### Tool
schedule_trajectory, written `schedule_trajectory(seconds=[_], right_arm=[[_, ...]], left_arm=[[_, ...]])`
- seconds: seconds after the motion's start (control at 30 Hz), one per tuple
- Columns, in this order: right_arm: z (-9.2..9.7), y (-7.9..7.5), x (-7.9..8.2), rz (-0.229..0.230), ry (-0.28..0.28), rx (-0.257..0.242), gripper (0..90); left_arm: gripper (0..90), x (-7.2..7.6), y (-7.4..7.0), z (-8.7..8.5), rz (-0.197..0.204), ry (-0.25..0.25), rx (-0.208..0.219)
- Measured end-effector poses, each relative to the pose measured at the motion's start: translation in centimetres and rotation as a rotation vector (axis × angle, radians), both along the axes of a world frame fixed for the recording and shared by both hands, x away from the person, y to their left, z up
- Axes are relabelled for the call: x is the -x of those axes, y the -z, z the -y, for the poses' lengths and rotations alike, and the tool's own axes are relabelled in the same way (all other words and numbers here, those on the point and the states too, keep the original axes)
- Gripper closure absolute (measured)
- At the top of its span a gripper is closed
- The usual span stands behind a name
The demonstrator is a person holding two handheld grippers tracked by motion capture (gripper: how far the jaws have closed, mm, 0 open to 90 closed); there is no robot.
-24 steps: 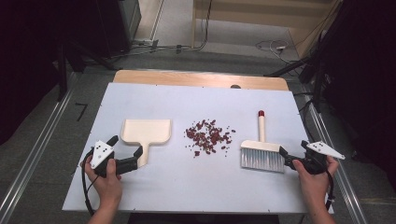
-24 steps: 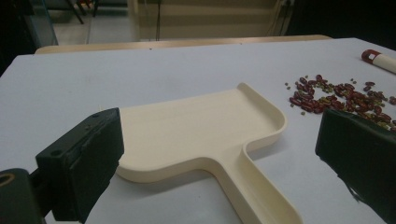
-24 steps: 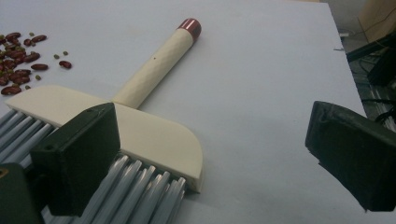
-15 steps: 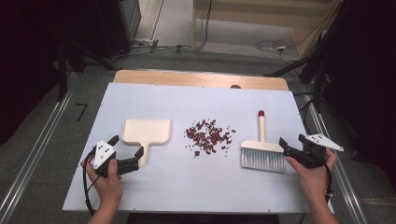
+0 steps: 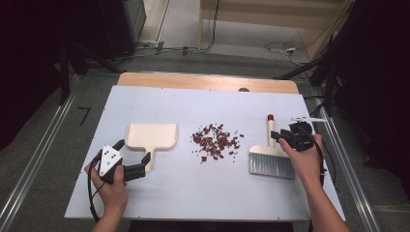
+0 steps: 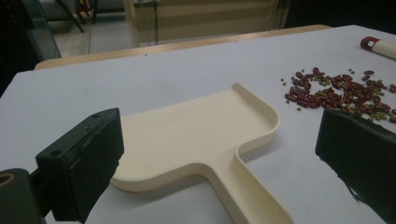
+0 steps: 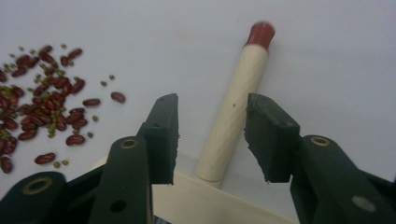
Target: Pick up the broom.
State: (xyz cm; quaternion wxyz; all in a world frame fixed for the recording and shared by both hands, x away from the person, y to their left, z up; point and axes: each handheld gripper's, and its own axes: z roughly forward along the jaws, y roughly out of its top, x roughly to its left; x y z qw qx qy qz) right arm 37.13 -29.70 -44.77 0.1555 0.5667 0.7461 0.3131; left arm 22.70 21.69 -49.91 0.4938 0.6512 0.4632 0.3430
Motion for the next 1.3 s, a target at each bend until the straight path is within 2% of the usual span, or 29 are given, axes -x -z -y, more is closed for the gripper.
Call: schedule_trajectory(seconds=[0.07,0.17,0.33,0.47,0.5,0.57,0.67,0.77,0.83,0.93,1.07,1.17,1.23,1.3], right_arm=[[-0.5,0.7,-0.7,-0.041,0.022,0.051,56.9],[-0.8,1.7,-1.6,-0.106,0.069,0.086,58.0],[-1.4,2.8,-2.1,-0.187,0.111,0.077,60.9],[-1.9,3.2,-2.2,-0.195,0.139,0.105,62.2],[-2.6,3.3,-2.1,-0.187,0.141,0.154,60.1],[-3.1,3.2,-2.2,-0.199,0.14,0.189,60.0],[-2.9,3.0,-2.8,-0.245,0.154,0.172,63.7],[-2.8,2.9,-2.9,-0.248,0.16,0.166,67.8],[-2.5,3.1,-2.6,-0.22,0.159,0.143,69.9],[-2.3,3.3,-2.1,-0.172,0.141,0.136,70.0],[-1.7,3.4,-1.5,-0.128,0.111,0.087,70.1],[-1.0,3.1,-0.7,-0.081,0.1,0.021,70.1],[-0.4,2.8,0.0,-0.034,0.084,-0.028,70.0],[0.0,2.6,0.8,0.022,0.056,-0.064,70.0]], left_arm=[[1.7,0.0,0.0,0.1,0.003,0.008,-0.01],[1.7,0.0,0.0,0.2,0.002,0.015,-0.02],[1.7,0.1,0.0,0.2,0.003,0.013,-0.024],[1.7,0.1,0.0,0.3,0.007,0.014,-0.023],[1.7,0.1,0.0,0.4,0.003,0.015,-0.028],[1.7,0.1,-0.1,0.7,0.007,0.02,-0.038],[1.7,0.1,-0.2,0.9,0.008,0.024,-0.04],[1.7,0.1,-0.2,1.0,0.012,0.026,-0.047],[1.7,0.2,-0.3,1.2,0.019,0.029,-0.051],[1.7,0.2,-0.4,1.2,0.02,0.032,-0.061],[1.7,0.1,-0.4,1.4,0.02,0.03,-0.061],[1.7,0.2,-0.6,1.7,0.029,0.03,-0.07],[1.7,0.3,-0.7,2.0,0.036,0.037,-0.079],[1.7,0.6,-1.1,2.8,0.047,0.069,-0.079]])
